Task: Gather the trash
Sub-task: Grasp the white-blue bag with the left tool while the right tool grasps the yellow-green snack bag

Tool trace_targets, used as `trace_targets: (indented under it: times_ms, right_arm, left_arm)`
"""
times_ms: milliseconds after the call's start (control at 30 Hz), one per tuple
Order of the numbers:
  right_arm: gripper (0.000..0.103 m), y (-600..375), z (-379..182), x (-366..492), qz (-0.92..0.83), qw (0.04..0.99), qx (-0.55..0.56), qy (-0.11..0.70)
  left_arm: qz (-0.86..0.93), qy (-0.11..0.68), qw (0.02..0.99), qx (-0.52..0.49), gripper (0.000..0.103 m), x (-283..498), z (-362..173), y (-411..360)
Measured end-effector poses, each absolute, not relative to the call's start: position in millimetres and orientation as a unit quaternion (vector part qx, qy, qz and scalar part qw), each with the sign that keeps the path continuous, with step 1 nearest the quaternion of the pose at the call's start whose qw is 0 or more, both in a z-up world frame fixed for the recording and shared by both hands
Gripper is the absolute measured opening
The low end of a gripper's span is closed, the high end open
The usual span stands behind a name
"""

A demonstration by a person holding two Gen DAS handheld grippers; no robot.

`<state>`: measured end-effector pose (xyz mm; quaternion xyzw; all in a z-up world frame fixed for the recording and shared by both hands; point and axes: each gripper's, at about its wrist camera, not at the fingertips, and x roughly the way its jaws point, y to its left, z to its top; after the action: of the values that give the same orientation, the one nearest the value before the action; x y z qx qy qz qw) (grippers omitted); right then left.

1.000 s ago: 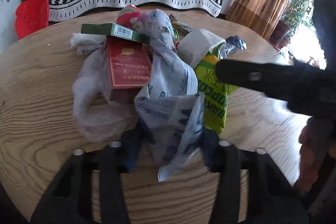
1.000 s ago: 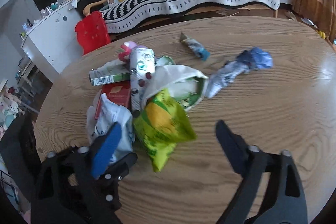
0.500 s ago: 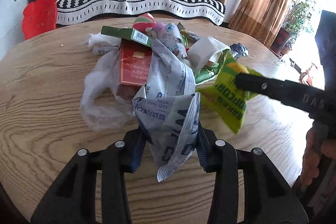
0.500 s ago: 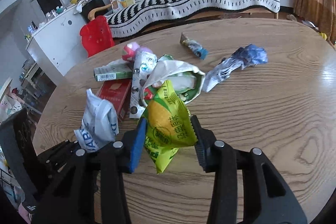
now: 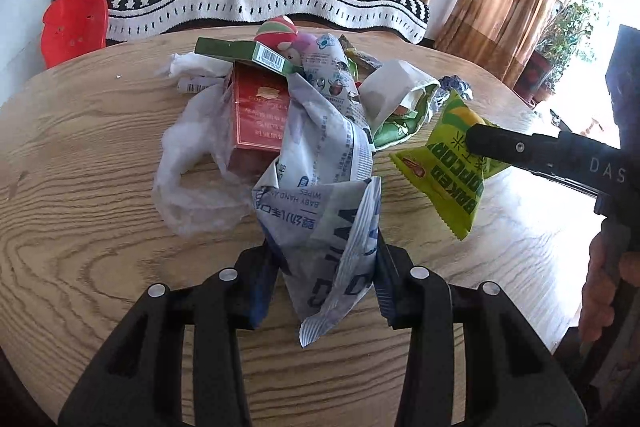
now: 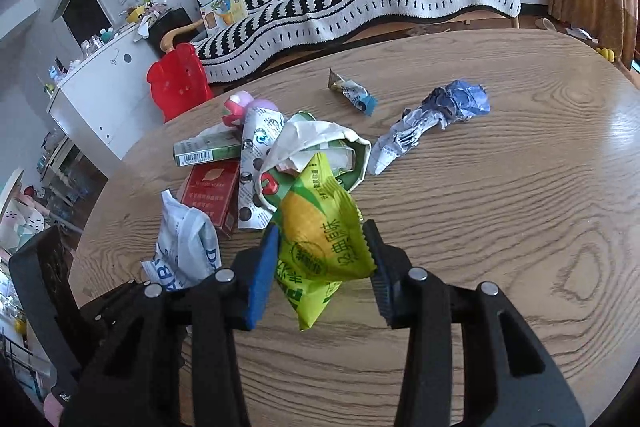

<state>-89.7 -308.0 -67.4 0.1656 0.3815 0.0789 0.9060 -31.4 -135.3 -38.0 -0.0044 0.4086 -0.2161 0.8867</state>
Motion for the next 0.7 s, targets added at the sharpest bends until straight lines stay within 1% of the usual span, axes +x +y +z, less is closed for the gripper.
trace_targets:
  times_ms: [700]
  right_arm:
    - [0.043,-308.0,-67.3,-90.6,0.076,0.906,0.160,0.385]
  left_arm:
    - [-0.215,0.406,0.888,-0.011,0.041,-29.9,-38.3,-132.4]
